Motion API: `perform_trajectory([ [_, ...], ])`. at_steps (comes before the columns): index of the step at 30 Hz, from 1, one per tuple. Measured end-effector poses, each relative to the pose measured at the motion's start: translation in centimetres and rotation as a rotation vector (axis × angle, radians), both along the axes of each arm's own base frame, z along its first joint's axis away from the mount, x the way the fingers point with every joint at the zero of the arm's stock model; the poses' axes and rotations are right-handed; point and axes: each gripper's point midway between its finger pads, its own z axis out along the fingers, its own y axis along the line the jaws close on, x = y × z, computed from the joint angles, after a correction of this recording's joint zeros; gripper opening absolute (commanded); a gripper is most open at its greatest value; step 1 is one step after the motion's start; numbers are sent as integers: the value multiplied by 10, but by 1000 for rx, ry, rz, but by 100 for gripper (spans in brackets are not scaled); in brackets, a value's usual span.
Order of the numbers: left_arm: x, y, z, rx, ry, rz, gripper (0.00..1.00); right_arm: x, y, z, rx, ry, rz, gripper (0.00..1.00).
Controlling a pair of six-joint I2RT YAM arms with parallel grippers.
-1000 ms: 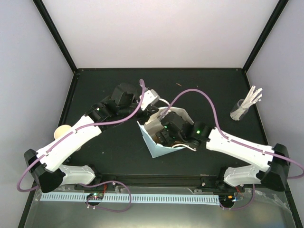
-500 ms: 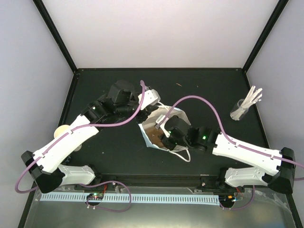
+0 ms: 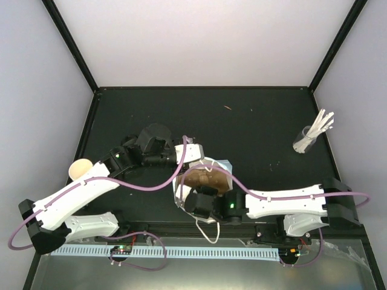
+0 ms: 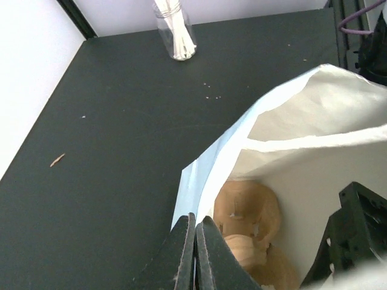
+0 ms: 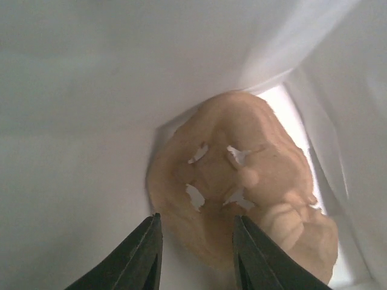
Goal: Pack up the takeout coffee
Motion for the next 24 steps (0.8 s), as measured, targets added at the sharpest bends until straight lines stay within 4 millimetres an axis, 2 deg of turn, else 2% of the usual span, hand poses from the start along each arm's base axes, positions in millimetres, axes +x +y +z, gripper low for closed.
perform_trajectory([
  [6, -25, 3, -5, -16, -35, -64, 2, -19, 12, -27, -104, -70, 85, 35],
  [12, -47, 1, -17, -19, -32, -122, 1, -22, 9, -55, -220, -126, 92, 35],
  [24, -57, -2, -22, -4, -11, -147, 2, 6, -11, -52, -280, -205, -19, 31],
])
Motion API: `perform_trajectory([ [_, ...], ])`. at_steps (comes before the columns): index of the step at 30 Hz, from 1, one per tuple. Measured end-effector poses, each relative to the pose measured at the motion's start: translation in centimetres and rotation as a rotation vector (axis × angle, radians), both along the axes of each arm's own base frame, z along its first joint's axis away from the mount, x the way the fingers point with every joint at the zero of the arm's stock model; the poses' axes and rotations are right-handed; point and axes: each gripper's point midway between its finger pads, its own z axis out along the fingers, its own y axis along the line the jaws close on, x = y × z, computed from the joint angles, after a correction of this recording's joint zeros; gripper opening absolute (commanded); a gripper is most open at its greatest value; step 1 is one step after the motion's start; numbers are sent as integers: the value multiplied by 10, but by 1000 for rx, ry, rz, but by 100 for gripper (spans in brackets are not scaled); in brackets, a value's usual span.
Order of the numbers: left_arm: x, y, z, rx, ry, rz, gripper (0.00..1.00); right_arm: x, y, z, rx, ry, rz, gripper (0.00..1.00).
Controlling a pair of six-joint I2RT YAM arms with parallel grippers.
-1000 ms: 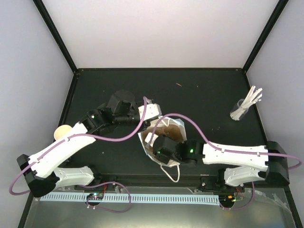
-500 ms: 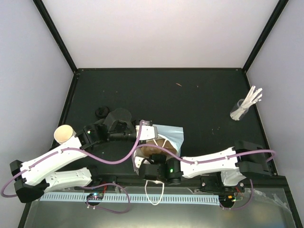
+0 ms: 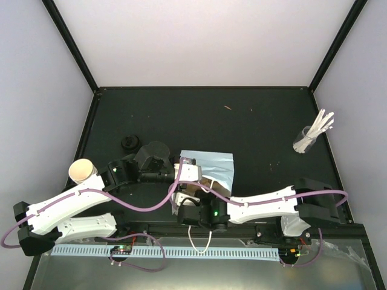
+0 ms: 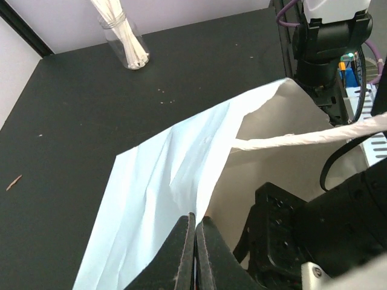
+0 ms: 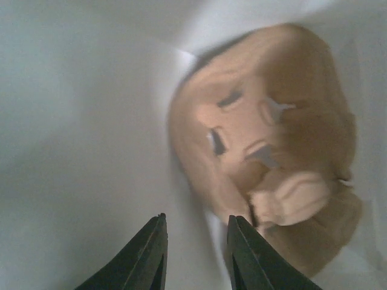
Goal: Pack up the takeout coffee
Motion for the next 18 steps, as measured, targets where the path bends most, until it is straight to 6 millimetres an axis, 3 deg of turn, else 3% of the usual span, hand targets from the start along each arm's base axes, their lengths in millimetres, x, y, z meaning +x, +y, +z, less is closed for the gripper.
perform_trajectory([
  [4, 0, 0, -1, 4, 11, 5, 1, 7, -3, 9, 34, 5, -26, 22],
  [8, 0, -1, -3, 4, 24, 9, 1, 13, -4, 15, 65, 0, -57, 3],
  [18, -5, -4, -3, -9, 66, 0, 2, 33, -2, -2, 45, -5, -102, 1],
])
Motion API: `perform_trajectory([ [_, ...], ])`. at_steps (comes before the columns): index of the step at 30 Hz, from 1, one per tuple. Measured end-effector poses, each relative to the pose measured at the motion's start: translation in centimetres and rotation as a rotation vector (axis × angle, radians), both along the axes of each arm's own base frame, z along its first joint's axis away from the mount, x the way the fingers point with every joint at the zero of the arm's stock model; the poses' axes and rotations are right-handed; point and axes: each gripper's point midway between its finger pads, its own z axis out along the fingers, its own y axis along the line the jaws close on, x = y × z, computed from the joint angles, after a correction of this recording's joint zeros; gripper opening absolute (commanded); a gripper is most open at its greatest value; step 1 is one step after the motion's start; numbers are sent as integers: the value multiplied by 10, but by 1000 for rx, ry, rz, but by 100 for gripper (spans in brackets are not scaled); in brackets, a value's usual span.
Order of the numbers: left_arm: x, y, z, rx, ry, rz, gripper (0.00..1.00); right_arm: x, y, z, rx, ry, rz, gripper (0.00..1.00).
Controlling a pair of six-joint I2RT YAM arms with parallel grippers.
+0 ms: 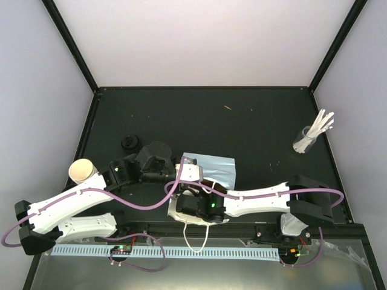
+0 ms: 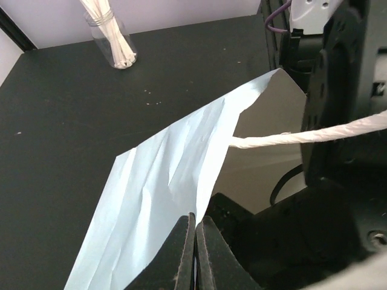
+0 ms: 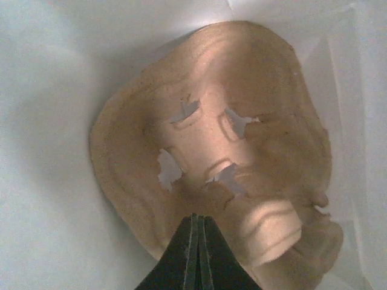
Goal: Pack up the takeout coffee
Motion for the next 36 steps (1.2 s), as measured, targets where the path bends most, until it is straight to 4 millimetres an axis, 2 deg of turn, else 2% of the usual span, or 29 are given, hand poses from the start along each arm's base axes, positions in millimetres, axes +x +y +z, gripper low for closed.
perform_trajectory([
  [4, -3, -1, 1, -9, 27, -7, 1, 1, 3, -12, -27, 20, 19, 1],
  [8, -6, -1, 0, -9, 46, -13, 2, -10, 7, -38, -86, 100, 70, 1],
  [11, -10, 0, -4, 4, 62, -19, 1, -14, 9, -49, -106, 132, 82, 1],
  [17, -12, 3, -13, 38, 97, -12, 2, 3, 15, -58, -120, 100, 25, 1],
  [23, -10, 2, -20, 62, 126, 8, 2, 19, 10, -60, -127, 89, -24, 2],
  [31, -5, -3, -7, 26, 112, 23, 2, 0, 8, -46, -82, 203, 46, 3],
  [36, -3, -6, -7, 23, 111, 28, 2, -8, 6, -46, -76, 238, 50, 3],
])
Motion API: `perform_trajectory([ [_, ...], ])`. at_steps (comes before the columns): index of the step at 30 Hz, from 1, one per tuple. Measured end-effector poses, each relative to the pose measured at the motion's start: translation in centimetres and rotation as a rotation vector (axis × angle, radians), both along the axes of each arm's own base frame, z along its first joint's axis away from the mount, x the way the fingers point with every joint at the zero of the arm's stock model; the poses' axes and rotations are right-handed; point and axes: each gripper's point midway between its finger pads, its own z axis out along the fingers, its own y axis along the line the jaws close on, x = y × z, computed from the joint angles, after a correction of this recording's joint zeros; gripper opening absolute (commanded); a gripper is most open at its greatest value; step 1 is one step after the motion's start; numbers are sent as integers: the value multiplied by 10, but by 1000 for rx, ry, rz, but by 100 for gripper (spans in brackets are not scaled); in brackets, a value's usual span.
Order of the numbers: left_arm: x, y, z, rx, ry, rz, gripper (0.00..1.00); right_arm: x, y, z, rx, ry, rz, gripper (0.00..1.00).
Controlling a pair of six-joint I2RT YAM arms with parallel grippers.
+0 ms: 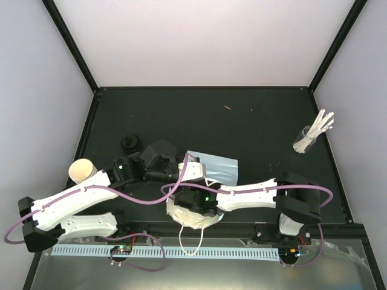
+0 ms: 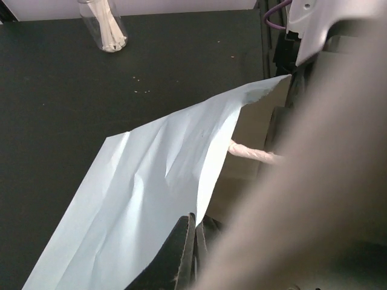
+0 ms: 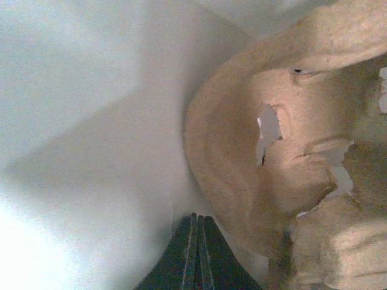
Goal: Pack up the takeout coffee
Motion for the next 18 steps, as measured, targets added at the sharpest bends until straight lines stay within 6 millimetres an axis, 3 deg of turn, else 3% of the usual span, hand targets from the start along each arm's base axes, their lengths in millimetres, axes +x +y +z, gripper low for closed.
perform_trajectory([
  [7, -1, -1, 1, -3, -1, 2, 2, -2, -8, 6, 21, -29, -34, 2],
  [14, 5, -1, 2, -3, -18, 28, 2, 1, -7, 39, 119, -63, -46, 2],
  [18, 6, -2, 4, -12, -18, 34, 2, 3, -8, 43, 139, -77, -55, 1],
])
